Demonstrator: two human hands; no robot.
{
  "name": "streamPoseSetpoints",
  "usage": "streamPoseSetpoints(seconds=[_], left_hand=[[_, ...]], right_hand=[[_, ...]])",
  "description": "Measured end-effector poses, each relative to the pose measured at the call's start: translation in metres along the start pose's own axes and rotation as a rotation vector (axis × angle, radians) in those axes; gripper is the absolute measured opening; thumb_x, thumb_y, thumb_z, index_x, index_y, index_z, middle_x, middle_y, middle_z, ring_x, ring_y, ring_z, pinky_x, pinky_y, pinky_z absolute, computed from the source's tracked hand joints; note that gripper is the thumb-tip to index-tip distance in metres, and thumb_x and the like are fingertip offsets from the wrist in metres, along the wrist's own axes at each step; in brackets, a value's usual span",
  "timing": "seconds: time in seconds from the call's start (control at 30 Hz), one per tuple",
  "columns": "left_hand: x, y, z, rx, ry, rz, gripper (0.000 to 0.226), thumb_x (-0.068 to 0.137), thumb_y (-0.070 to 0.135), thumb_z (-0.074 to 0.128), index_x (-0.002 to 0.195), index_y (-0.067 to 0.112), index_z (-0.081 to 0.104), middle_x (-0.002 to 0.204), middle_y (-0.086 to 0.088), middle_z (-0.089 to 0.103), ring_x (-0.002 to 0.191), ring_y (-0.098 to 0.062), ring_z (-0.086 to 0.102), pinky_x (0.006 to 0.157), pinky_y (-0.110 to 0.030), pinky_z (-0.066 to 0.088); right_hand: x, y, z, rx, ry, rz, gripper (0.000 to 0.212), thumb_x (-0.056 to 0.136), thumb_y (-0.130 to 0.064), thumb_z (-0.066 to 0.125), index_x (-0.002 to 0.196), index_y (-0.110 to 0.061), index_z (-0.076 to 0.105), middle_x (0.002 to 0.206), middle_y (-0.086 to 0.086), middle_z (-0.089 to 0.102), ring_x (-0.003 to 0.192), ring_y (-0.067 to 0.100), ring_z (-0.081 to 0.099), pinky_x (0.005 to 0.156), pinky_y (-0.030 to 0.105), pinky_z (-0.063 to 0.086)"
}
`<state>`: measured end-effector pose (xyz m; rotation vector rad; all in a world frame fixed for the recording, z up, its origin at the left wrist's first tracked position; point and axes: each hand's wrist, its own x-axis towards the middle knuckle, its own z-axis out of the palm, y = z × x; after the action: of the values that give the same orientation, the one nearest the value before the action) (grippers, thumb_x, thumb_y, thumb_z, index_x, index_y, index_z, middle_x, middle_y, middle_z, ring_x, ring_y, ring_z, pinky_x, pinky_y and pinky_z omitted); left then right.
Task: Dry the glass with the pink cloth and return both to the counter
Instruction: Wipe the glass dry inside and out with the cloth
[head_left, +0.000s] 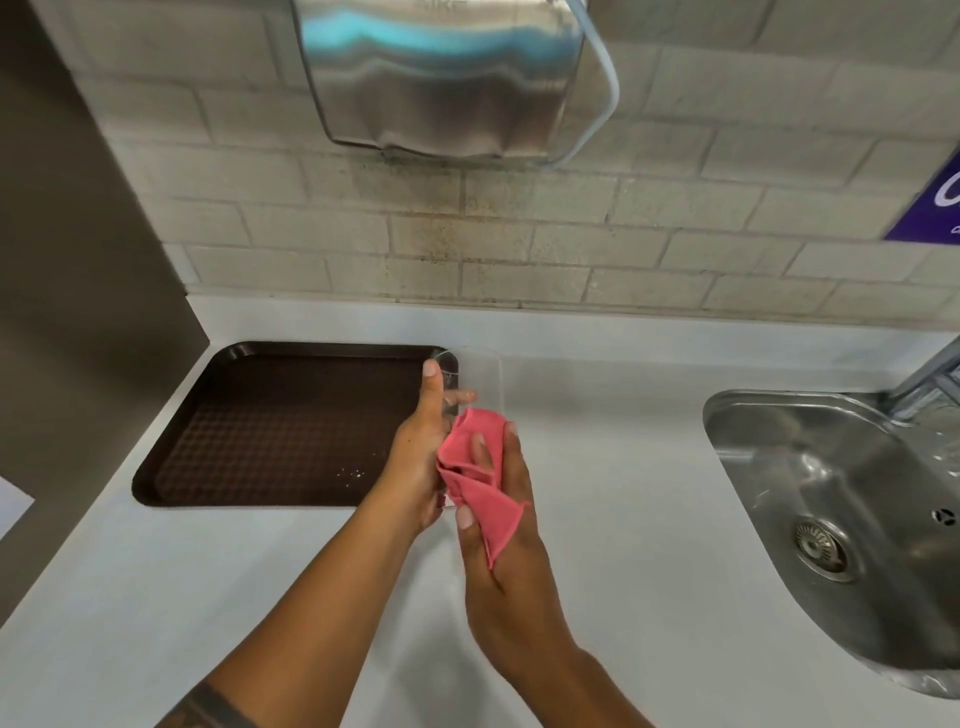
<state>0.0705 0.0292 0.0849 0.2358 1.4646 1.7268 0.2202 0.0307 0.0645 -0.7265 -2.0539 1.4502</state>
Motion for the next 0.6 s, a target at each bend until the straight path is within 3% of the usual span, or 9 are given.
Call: streamPoseSetpoints(seconds=[0.07, 0.1, 0.13, 0.17, 0.23, 0.3, 0.4, 0.5, 0.6], left_hand=[[-0.011, -0.012, -0.001, 0.097, -0.119, 0.039, 0.082, 0.084, 0.065, 0.074, 0.113, -0.011, 0.065, 0.104, -0.038, 0.073, 0.090, -0.044, 0.079, 0.051, -0.026, 0.060], [-0.010, -0.010, 0.002, -0.242, -0.178, -0.114, 0.080, 0.093, 0.051, 0.074, 0.118, -0.023, 0.059, 0.117, -0.051, 0.063, 0.113, -0.055, 0.068, 0.111, -0.030, 0.046], [-0.010, -0.012, 0.007, -0.429, -0.252, -0.005, 0.072, 0.103, 0.040, 0.065, 0.124, -0.029, 0.054, 0.132, -0.055, 0.052, 0.132, -0.054, 0.055, 0.119, -0.019, -0.017], [-0.010, -0.013, 0.010, -0.325, -0.075, 0.105, 0.056, 0.108, 0.033, 0.056, 0.128, -0.020, 0.060, 0.140, -0.046, 0.055, 0.137, -0.038, 0.056, 0.119, -0.025, 0.035], [-0.015, -0.020, 0.021, -0.093, -0.013, 0.082, 0.037, 0.108, 0.043, 0.051, 0.127, 0.022, 0.074, 0.123, -0.010, 0.080, 0.105, -0.013, 0.078, 0.064, -0.021, 0.062], [-0.013, -0.009, 0.025, -0.033, 0.008, 0.067, 0.044, 0.103, 0.065, 0.044, 0.105, 0.043, 0.082, 0.100, 0.005, 0.085, 0.083, -0.007, 0.081, 0.053, -0.022, 0.059], [-0.005, 0.000, 0.021, -0.039, -0.014, 0.046, 0.064, 0.097, 0.077, 0.040, 0.095, 0.034, 0.087, 0.096, -0.010, 0.085, 0.084, -0.022, 0.083, 0.060, -0.034, 0.064], [-0.004, 0.009, 0.023, -0.076, 0.012, 0.057, 0.081, 0.094, 0.080, 0.040, 0.114, 0.012, 0.080, 0.098, -0.023, 0.080, 0.081, -0.033, 0.077, 0.067, -0.042, 0.065], [0.005, 0.019, 0.018, -0.096, 0.023, 0.082, 0.081, 0.095, 0.079, 0.040, 0.115, 0.010, 0.077, 0.078, -0.012, 0.076, 0.061, -0.021, 0.073, 0.058, -0.034, 0.061]], right_hand=[[0.006, -0.006, -0.005, -0.101, -0.034, -0.111, 0.039, 0.107, -0.042, 0.045, 0.144, -0.055, 0.043, 0.174, -0.020, 0.002, 0.161, 0.006, -0.001, 0.131, 0.035, 0.015], [0.012, -0.010, -0.008, -0.165, -0.048, -0.157, 0.035, 0.108, -0.038, 0.046, 0.140, -0.050, 0.053, 0.173, -0.023, -0.004, 0.161, 0.005, -0.010, 0.131, 0.035, 0.012], [0.020, -0.013, -0.012, -0.221, -0.047, -0.178, 0.036, 0.108, -0.035, 0.047, 0.142, -0.039, 0.057, 0.172, -0.026, -0.008, 0.160, 0.005, -0.013, 0.131, 0.036, 0.013], [0.031, -0.018, -0.015, -0.252, -0.029, -0.181, 0.042, 0.108, -0.033, 0.048, 0.150, -0.030, 0.052, 0.171, -0.027, -0.009, 0.161, 0.006, -0.010, 0.131, 0.037, 0.018], [0.054, -0.030, -0.021, -0.198, 0.013, -0.157, 0.061, 0.107, -0.031, 0.052, 0.163, -0.031, 0.027, 0.173, -0.021, 0.001, 0.161, 0.009, 0.011, 0.124, 0.033, 0.035], [0.073, -0.039, -0.031, -0.071, 0.013, -0.068, 0.069, 0.107, -0.036, 0.053, 0.165, -0.037, 0.014, 0.169, -0.007, 0.030, 0.149, 0.013, 0.042, 0.113, 0.036, 0.049], [0.087, -0.042, -0.044, 0.077, 0.018, 0.086, 0.042, 0.107, -0.052, 0.043, 0.137, -0.029, 0.061, 0.119, 0.004, 0.076, 0.100, 0.019, 0.077, 0.087, 0.042, 0.064], [0.072, -0.030, -0.047, 0.248, -0.008, 0.213, 0.061, 0.099, -0.071, 0.033, 0.103, -0.026, 0.073, 0.084, 0.016, 0.079, 0.069, 0.035, 0.076, 0.052, 0.029, 0.058], [0.043, -0.013, -0.034, 0.289, -0.054, 0.266, 0.090, 0.080, -0.093, 0.037, 0.092, -0.012, 0.075, 0.061, 0.015, 0.067, 0.046, 0.025, 0.063, 0.041, 0.028, 0.049]])
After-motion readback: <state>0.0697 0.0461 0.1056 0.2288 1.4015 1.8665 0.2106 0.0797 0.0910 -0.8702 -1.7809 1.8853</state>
